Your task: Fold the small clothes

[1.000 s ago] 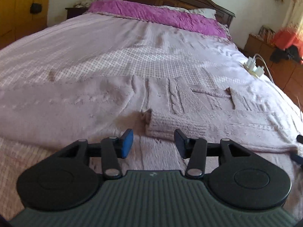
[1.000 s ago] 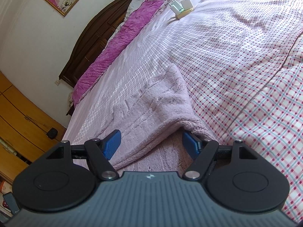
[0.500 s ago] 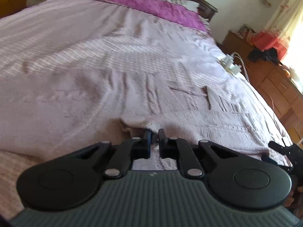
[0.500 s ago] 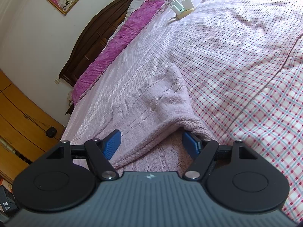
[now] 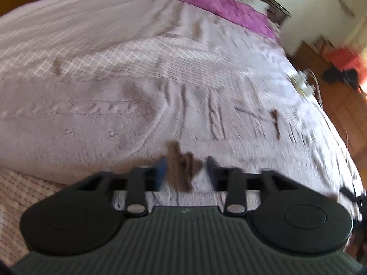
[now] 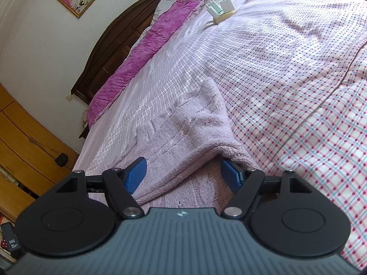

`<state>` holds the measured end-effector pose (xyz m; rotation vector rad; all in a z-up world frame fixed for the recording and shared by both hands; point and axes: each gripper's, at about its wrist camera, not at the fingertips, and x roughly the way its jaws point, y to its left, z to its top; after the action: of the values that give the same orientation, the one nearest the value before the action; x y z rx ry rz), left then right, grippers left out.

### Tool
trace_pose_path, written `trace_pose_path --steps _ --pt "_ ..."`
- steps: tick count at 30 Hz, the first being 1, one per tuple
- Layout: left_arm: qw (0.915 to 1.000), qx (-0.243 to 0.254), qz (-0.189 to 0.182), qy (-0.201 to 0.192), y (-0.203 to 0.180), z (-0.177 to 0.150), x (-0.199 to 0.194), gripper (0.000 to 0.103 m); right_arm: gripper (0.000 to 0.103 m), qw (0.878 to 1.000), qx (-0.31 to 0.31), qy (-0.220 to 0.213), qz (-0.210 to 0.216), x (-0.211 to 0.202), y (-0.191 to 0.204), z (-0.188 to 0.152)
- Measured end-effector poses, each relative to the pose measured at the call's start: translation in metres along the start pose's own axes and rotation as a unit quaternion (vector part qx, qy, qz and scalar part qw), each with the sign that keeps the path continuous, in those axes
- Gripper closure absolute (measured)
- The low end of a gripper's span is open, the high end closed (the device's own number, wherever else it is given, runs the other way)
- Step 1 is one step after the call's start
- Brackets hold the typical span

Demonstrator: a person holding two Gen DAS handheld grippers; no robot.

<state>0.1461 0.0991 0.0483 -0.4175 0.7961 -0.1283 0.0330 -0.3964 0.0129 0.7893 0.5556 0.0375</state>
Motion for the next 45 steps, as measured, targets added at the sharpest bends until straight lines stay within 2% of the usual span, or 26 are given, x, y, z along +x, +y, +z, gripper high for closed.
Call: trace_pose_path --steps 5,10,12,14,18,22,27,31,35,41,45 --pt "0.9989 -0.040 -0.025 0.000 0.003 0.002 0.010 0.055 0.025 1.000 0.009 -0.005 0.004 0.003 -0.003 0.001" --pt "0.9990 -0.035 -0.029 -0.006 -0.004 0.001 0.026 0.057 0.025 0.999 0.040 -0.017 0.011 0.007 -0.007 0.004" --pt "0.9994 -0.019 -0.030 -0.007 -0.011 0.001 0.030 0.092 0.025 0.999 0.045 -0.019 0.014 0.006 -0.005 0.005" --pt "0.9994 -0.011 -0.029 -0.013 -0.017 0.002 0.029 0.093 0.025 0.999 0.034 -0.023 0.018 0.003 -0.001 0.004" --pt "0.9983 0.028 0.022 -0.045 -0.025 0.011 0.017 0.093 0.025 1.000 0.004 -0.017 0.019 0.002 0.006 -0.002" --pt "0.9965 0.057 0.054 -0.029 -0.027 0.015 0.027 0.092 0.025 1.000 -0.020 -0.011 -0.007 0.006 0.004 -0.010" --pt "0.9895 0.114 0.086 -0.020 -0.037 0.005 0.041 0.090 0.025 0.999 -0.035 -0.009 -0.012 0.001 0.002 -0.012" --pt "0.9919 0.101 0.074 -0.021 -0.034 0.005 0.034 0.089 0.025 0.998 -0.054 -0.002 -0.022 -0.008 0.006 -0.015" --pt "0.9932 0.090 0.067 -0.028 -0.033 0.005 0.018 0.080 0.025 0.997 -0.074 0.000 -0.020 -0.019 0.014 -0.019" --pt "0.9925 0.098 0.054 -0.049 -0.039 -0.006 -0.013 0.073 0.025 0.991 -0.129 -0.025 -0.013 -0.024 0.036 -0.019" --pt "0.9914 0.107 0.052 -0.055 -0.046 -0.013 -0.019 0.071 0.025 0.990 -0.136 -0.035 -0.022 -0.014 0.039 -0.014"
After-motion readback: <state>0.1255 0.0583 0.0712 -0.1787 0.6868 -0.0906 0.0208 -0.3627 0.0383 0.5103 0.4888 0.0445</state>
